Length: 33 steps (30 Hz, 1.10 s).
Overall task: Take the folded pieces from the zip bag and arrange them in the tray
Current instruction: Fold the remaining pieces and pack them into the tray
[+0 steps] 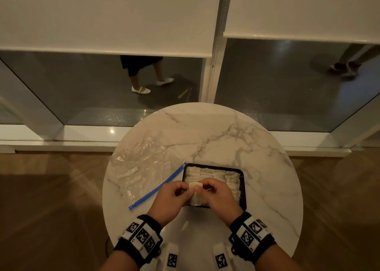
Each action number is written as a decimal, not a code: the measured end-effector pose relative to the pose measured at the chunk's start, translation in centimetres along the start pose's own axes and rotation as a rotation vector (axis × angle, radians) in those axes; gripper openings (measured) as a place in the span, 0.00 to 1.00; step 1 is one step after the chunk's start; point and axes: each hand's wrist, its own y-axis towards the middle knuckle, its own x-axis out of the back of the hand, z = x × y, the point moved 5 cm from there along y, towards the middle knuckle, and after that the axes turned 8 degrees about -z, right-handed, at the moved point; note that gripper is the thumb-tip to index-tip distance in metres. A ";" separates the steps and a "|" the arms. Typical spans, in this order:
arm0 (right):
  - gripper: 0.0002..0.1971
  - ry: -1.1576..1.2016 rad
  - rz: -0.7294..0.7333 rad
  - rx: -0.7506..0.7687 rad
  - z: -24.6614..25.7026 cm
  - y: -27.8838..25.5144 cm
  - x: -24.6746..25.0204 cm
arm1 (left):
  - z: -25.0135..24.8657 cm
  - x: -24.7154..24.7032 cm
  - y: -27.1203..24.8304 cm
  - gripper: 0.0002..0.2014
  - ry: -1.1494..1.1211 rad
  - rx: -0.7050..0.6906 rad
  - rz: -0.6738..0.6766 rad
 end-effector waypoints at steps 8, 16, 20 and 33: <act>0.04 0.288 -0.086 -0.192 -0.2 -0.4 1.1 | 0.3 -1.2 -0.3 0.07 -0.106 0.092 0.085; 0.05 0.310 -0.123 -0.304 -1.6 -1.1 1.3 | 0.1 -0.5 0.8 0.09 -0.063 0.007 -0.095; 0.04 0.181 -0.110 -0.219 -1.8 -1.3 1.4 | -0.6 -0.1 1.4 0.09 -0.007 -0.077 -0.135; 0.09 -0.079 -0.078 -0.118 -2.5 -1.1 3.4 | -5.2 -2.4 1.2 0.11 0.626 -0.411 -0.138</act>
